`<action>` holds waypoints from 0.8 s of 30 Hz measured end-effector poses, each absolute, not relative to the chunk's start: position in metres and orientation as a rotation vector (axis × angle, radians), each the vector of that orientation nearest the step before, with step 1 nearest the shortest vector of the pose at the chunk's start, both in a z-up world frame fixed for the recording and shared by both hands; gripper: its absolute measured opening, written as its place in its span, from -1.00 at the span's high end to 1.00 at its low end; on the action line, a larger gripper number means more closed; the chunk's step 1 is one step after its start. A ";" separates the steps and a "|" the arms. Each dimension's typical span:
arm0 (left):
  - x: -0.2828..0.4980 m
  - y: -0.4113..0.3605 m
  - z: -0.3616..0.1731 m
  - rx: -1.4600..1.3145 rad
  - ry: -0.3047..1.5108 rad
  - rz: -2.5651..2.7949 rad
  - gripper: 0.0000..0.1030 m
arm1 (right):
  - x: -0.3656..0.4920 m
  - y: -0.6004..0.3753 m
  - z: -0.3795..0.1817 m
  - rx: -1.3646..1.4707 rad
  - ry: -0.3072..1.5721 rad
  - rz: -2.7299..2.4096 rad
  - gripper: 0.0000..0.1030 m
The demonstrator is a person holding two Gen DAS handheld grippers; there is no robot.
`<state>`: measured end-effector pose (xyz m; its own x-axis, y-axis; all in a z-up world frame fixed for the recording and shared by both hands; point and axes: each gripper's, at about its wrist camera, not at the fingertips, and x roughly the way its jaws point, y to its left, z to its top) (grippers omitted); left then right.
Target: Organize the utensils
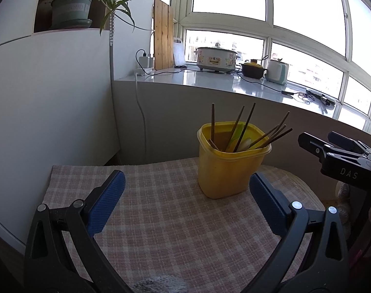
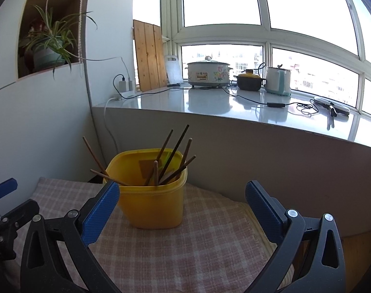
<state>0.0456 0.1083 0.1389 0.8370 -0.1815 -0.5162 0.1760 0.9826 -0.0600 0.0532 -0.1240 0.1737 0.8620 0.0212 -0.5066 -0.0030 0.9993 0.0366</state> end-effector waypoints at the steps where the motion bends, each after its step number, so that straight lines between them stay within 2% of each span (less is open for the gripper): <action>1: 0.046 0.108 0.139 -0.009 0.548 -0.189 -1.00 | 0.053 -0.124 0.173 0.035 0.534 0.014 -0.99; 24: 0.048 0.110 0.136 -0.011 0.559 -0.174 -1.00 | 0.059 -0.120 0.169 0.036 0.549 0.025 -0.99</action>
